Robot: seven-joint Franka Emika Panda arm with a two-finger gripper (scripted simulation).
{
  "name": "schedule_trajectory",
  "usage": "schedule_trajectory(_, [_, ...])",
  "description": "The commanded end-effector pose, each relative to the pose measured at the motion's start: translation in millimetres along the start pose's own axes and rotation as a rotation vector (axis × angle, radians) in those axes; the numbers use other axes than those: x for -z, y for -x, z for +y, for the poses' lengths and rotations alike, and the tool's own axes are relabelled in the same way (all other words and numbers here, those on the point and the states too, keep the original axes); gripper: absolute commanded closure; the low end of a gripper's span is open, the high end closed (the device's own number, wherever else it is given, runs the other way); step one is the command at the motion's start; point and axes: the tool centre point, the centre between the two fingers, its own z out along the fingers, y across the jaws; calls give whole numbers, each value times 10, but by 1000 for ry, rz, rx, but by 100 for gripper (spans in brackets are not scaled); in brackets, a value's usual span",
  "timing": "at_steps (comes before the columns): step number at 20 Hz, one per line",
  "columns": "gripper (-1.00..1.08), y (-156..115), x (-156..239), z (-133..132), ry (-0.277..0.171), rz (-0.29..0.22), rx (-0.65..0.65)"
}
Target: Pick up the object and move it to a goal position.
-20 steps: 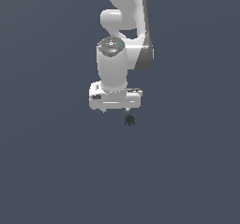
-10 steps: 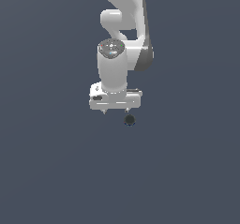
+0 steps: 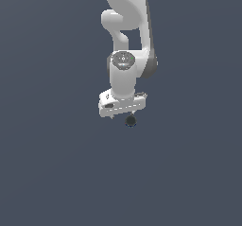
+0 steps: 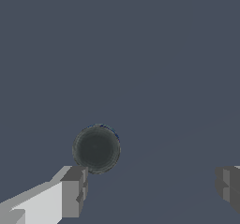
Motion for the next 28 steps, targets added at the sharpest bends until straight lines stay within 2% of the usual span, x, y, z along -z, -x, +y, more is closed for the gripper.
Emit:
schedule_trajectory(1, [-92,34,-162,-122,3,0,78])
schedule_trajectory(7, [-92,123,-476,-382,4,2,239])
schedule_trajectory(12, [-92,173,-611,-505,2,4,313])
schedule_trajectory(21, [-92,185,-688,-530,1,4,325])
schedule_trajectory(28, [-92,195,-1002,-537,1,4,330])
